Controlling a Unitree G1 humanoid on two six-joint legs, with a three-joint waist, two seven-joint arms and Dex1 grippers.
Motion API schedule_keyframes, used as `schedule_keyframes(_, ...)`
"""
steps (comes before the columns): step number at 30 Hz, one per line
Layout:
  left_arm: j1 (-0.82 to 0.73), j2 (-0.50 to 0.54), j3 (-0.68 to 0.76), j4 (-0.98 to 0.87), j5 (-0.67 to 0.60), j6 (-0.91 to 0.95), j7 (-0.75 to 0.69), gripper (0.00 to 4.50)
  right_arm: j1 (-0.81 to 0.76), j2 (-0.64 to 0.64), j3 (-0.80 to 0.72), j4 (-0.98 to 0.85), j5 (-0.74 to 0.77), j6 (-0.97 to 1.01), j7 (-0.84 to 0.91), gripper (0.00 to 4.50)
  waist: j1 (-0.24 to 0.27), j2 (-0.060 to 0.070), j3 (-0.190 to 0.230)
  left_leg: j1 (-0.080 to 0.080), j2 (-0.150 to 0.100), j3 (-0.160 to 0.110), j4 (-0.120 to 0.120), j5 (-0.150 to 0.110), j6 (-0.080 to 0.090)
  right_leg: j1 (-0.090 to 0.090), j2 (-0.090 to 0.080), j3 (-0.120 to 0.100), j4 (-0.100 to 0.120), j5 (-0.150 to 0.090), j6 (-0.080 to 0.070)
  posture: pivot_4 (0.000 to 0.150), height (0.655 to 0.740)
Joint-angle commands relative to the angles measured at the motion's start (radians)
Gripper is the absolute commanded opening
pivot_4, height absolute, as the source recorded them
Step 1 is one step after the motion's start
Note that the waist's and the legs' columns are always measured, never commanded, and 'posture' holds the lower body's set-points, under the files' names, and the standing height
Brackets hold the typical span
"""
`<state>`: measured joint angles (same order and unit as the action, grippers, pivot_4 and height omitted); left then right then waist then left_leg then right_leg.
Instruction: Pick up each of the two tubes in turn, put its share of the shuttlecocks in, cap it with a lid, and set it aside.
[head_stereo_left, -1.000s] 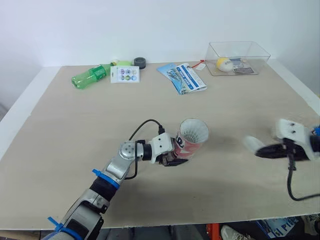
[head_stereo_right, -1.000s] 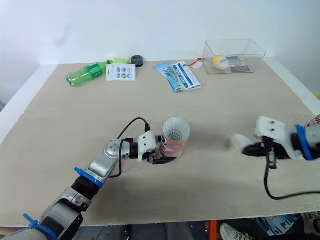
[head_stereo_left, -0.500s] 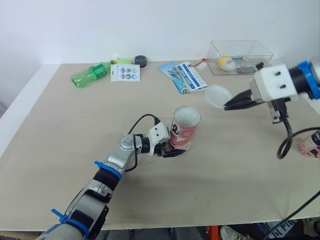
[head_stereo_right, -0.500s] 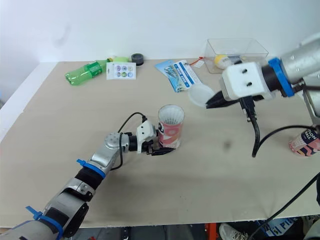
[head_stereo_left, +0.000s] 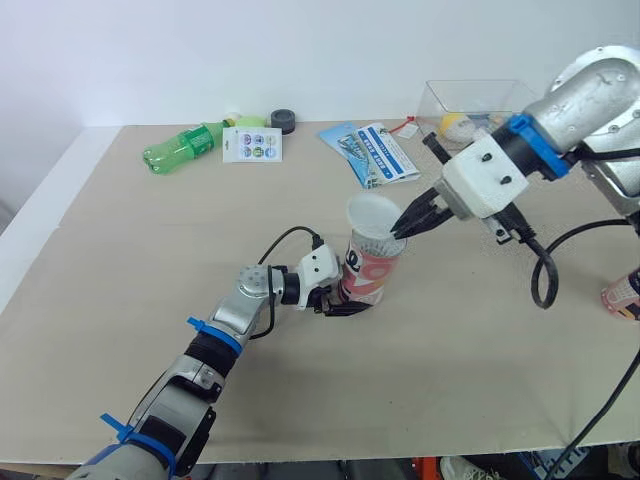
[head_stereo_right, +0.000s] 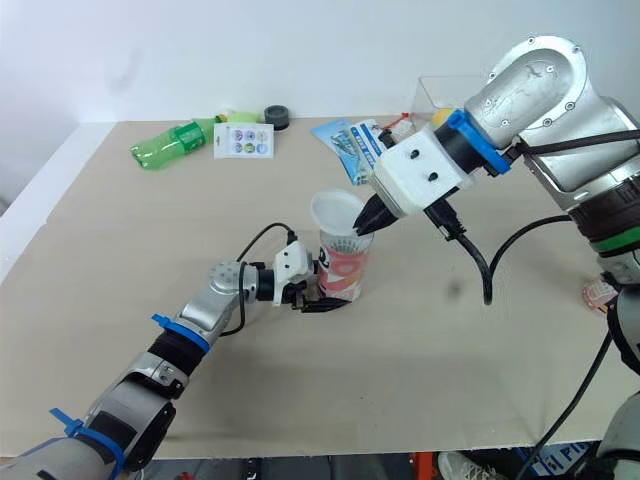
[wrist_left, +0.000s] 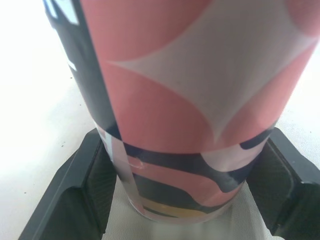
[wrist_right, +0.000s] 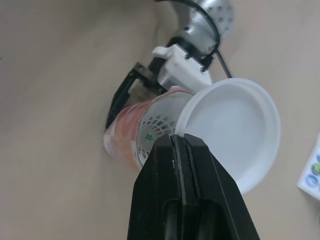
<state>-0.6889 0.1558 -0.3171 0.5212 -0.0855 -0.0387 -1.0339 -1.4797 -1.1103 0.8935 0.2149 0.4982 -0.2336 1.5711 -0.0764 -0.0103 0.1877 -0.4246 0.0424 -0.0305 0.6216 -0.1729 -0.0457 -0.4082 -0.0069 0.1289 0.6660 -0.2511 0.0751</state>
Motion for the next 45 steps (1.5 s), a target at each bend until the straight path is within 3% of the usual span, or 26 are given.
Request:
schedule_keyframes(1,0.014,0.015,-0.012,0.007,0.029,0.021,0.005,3.28,-0.078,-0.002,0.064,0.02,0.024,-0.048,0.043,0.04,0.0,0.0,0.0,0.0,0.0,0.0,0.0,0.0,0.0,0.0,0.0,0.0,0.0,0.0,0.0,0.15,0.74)
schedule_keyframes(13,0.031,0.009,-0.004,-0.02,0.018,0.051,0.023,3.28,-0.202,-0.023,0.253,0.043,0.066,-0.073,0.043,0.04,0.0,0.0,0.0,0.0,0.001,0.0,0.0,0.0,0.0,0.0,0.001,0.0,0.0,0.0,-0.001,0.15,0.74)
schedule_keyframes(23,0.034,0.005,-0.003,-0.028,0.011,0.067,0.026,3.28,-0.233,-0.054,0.304,0.034,0.096,-0.054,0.043,0.04,0.0,0.0,0.0,0.0,0.001,0.0,0.0,0.0,0.0,0.0,0.001,0.0,0.0,0.0,-0.001,0.15,0.74)
schedule_keyframes(45,0.054,0.0,0.004,-0.051,0.003,0.089,0.042,3.28,-0.237,0.007,0.372,0.13,0.085,-0.132,0.043,0.04,0.0,0.0,0.0,0.001,0.001,0.0,0.001,0.0,0.0,0.0,0.001,-0.001,0.001,0.001,-0.002,0.15,0.74)
